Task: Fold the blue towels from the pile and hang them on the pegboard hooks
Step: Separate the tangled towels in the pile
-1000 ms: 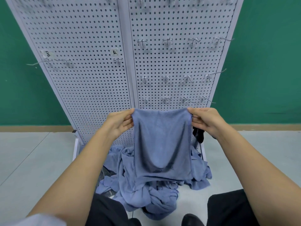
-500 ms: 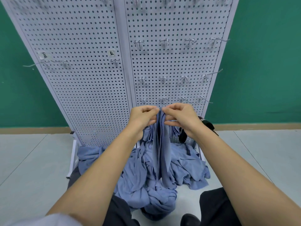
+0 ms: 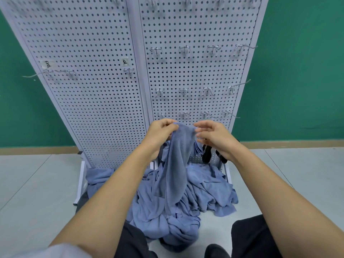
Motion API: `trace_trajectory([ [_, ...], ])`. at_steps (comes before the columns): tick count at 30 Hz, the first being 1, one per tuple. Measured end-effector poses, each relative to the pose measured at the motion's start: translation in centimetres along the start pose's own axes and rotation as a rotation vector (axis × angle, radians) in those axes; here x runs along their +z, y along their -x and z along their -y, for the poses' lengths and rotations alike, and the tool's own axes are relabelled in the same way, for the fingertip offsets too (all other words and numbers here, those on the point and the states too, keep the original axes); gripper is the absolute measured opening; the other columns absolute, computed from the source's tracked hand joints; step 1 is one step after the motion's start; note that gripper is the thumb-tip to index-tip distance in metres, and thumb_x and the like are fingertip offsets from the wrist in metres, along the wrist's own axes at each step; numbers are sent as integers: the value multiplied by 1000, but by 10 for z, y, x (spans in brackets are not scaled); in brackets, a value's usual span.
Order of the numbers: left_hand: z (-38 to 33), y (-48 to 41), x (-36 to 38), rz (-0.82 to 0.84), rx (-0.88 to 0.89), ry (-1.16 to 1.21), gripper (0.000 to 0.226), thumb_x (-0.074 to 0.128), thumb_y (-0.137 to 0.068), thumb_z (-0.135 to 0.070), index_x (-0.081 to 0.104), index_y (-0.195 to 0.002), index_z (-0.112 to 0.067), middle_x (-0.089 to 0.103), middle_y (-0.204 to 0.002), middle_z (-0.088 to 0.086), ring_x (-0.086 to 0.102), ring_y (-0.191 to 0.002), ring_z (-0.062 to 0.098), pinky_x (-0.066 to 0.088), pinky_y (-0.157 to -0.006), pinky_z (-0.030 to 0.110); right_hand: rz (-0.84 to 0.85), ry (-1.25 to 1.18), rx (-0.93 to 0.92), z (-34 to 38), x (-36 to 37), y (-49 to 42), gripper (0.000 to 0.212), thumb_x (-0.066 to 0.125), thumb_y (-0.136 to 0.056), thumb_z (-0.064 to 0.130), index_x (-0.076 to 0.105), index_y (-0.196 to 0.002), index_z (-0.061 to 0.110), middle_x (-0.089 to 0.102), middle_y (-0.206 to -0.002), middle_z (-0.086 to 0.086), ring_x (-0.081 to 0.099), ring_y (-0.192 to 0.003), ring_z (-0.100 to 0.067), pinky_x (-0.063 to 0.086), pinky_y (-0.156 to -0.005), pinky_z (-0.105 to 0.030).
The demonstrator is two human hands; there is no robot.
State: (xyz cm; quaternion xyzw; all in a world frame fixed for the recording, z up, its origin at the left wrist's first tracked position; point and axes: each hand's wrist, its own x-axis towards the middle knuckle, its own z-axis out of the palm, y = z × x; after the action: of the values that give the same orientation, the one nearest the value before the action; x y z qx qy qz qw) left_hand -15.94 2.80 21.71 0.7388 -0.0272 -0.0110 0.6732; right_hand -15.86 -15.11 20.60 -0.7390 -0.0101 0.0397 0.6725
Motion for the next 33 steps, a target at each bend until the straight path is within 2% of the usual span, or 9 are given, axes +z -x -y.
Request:
trace_trajectory([
  [4,-4,1,-6,126,29,120,19,49,-95,-5,61,-83,-14,60,-70,-8,52,-63,5,41,-65,21,-8,117,96,-19,-13,-11,68,78,-77,12,42,-134,19,46,-125,2,50,-114,-17,44,-100,-35],
  [8,-1,0,-17,164,-5,97,18,48,-97,-6,60,-86,-15,61,-70,-10,54,-61,2,44,-67,22,180,73,189,-23,-15,-11,34,76,-80,23,64,-111,16,66,-106,4,58,-101,-13,45,-91,-34],
  [12,9,-7,-33,71,-89,25,9,57,-94,-10,64,-97,-15,62,-92,3,55,-87,17,49,-95,40,57,-42,38,-13,-15,-10,12,72,-84,14,60,-87,14,65,-87,-3,60,-83,-16,47,-76,-26],
  [14,12,-9,-34,38,-104,30,11,58,-94,-9,62,-103,-12,63,-96,3,57,-90,18,49,-99,41,21,-68,-18,-7,-13,-8,14,71,-84,11,58,-83,17,65,-81,0,61,-72,-10,48,-63,-17],
  [21,7,-8,-12,122,-16,44,10,52,-97,-7,51,-97,-17,66,-91,-1,55,-85,17,47,-88,39,-106,191,-124,3,-24,-2,37,76,-79,14,58,-111,20,64,-95,1,59,-81,-9,44,-67,-18],
  [25,6,-5,0,214,29,0,12,49,-99,-7,52,-97,-19,67,-82,-4,58,-69,7,43,-66,20,10,546,-227,4,-24,0,55,82,-73,24,56,-122,24,58,-108,7,51,-94,-3,39,-80,-15],
  [27,6,-4,2,261,29,-11,12,48,-99,-8,52,-99,-18,67,-81,-5,59,-63,3,44,-58,15,91,639,-201,0,-21,-1,45,81,-73,31,63,-113,22,63,-109,5,55,-98,-7,41,-85,-23],
  [30,8,-5,1,245,16,-13,11,50,-98,-9,54,-98,-19,68,-82,-6,60,-64,2,43,-53,12,148,669,-227,-4,-18,-1,31,76,-79,34,66,-90,7,66,-91,-17,54,-77,-12,41,-71,-30],
  [33,13,-9,-5,136,-15,32,8,54,-97,-11,57,-99,-18,67,-92,-3,60,-72,6,44,-53,13,134,570,-248,-3,-10,1,21,71,-84,29,65,-82,9,66,-84,-20,52,-69,-12,41,-66,-30],
])
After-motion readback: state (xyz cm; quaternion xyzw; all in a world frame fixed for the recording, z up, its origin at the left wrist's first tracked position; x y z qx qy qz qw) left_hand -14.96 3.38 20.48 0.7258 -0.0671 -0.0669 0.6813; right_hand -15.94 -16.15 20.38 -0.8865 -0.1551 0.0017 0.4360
